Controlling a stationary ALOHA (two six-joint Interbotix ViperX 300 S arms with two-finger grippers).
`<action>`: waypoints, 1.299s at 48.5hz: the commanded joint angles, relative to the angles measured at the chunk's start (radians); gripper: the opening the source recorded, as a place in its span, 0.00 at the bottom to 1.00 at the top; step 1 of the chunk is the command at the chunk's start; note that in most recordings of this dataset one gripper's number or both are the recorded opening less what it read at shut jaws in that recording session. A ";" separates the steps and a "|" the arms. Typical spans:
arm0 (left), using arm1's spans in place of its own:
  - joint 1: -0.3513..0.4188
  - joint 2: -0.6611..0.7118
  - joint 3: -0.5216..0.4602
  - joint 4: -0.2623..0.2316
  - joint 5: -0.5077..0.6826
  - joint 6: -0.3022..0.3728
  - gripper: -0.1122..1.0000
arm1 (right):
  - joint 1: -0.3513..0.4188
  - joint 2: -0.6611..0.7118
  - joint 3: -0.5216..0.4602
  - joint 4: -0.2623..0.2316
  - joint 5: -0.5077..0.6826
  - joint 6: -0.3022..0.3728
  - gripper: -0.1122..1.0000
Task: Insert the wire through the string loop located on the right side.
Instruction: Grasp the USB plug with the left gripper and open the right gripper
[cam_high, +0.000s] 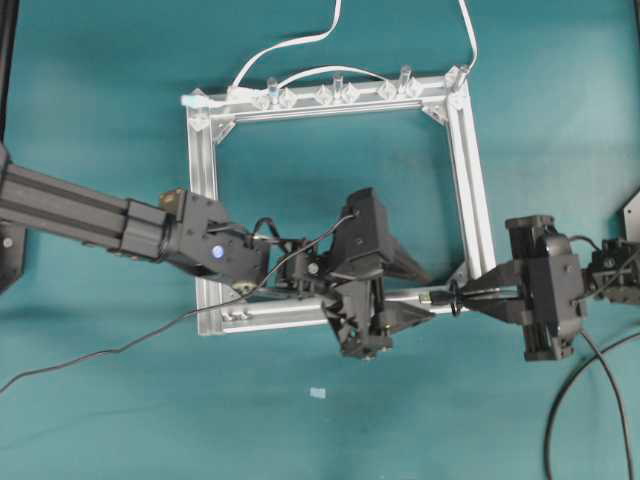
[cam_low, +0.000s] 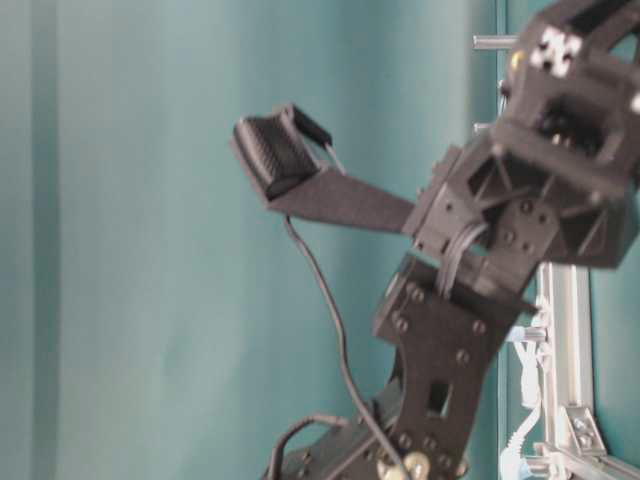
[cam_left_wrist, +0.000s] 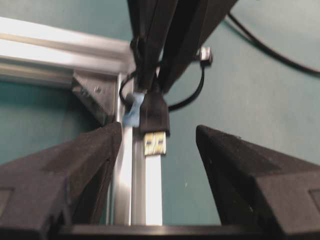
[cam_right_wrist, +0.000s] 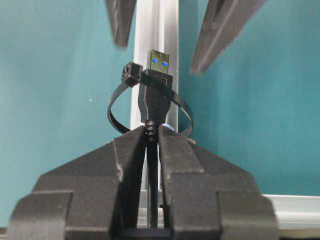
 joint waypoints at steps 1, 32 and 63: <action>0.003 0.000 -0.044 0.005 -0.006 0.000 0.71 | -0.002 -0.005 -0.012 -0.003 -0.008 -0.002 0.20; 0.009 0.025 -0.072 0.005 0.034 -0.008 0.30 | -0.002 -0.005 -0.012 -0.003 -0.021 -0.002 0.20; 0.009 0.015 -0.067 0.005 0.041 -0.005 0.30 | -0.002 -0.005 -0.003 -0.003 -0.008 0.011 0.20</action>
